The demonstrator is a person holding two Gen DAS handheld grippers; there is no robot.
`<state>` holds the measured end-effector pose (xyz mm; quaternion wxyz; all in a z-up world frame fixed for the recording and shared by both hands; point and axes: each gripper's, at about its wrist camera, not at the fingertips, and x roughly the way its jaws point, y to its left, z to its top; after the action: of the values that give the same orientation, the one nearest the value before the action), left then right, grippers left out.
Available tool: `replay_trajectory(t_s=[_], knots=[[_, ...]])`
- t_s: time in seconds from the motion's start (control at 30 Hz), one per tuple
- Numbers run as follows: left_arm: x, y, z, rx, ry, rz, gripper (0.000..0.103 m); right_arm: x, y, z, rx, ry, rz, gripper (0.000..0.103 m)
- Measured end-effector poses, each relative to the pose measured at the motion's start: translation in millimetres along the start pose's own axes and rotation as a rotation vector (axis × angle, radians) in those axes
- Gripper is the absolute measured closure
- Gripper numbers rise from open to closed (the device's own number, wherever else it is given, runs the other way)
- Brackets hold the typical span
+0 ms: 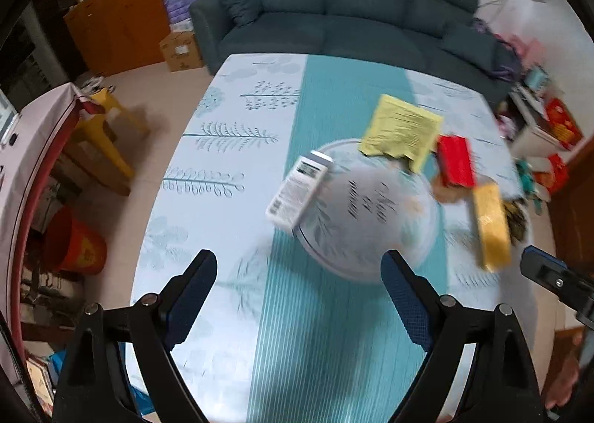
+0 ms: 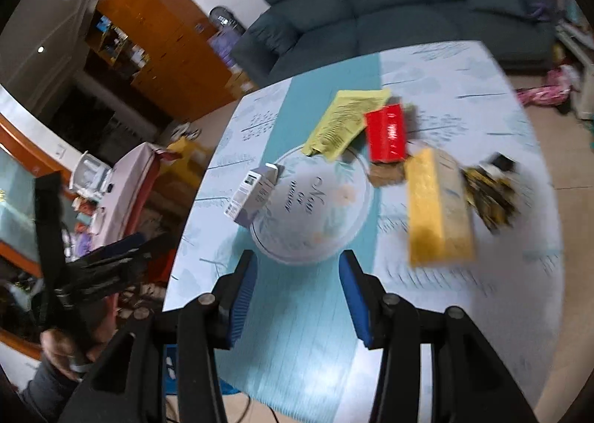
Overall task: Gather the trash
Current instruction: 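Raise both tools and move back toward the remaining items on the table, then grasp the white box with the left tool while the right tool grasps the yellow wrapper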
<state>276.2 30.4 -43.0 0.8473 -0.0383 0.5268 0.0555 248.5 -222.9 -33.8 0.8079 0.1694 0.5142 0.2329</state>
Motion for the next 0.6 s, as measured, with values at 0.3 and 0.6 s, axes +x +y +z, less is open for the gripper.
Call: replay_trajectory(t_s=[0.3,0.6], knots=[[73.7,-7.2,30.2,-0.020,0.060,0.106,0.018,99.8,-32.0,56.2,0.113,0.121,0.079,0.057],[117.4,-3.3,47.6,-0.040,0.119,0.121,0.027,148.7,-51.4,85.6,0.241,0.128,0.100,0.057]])
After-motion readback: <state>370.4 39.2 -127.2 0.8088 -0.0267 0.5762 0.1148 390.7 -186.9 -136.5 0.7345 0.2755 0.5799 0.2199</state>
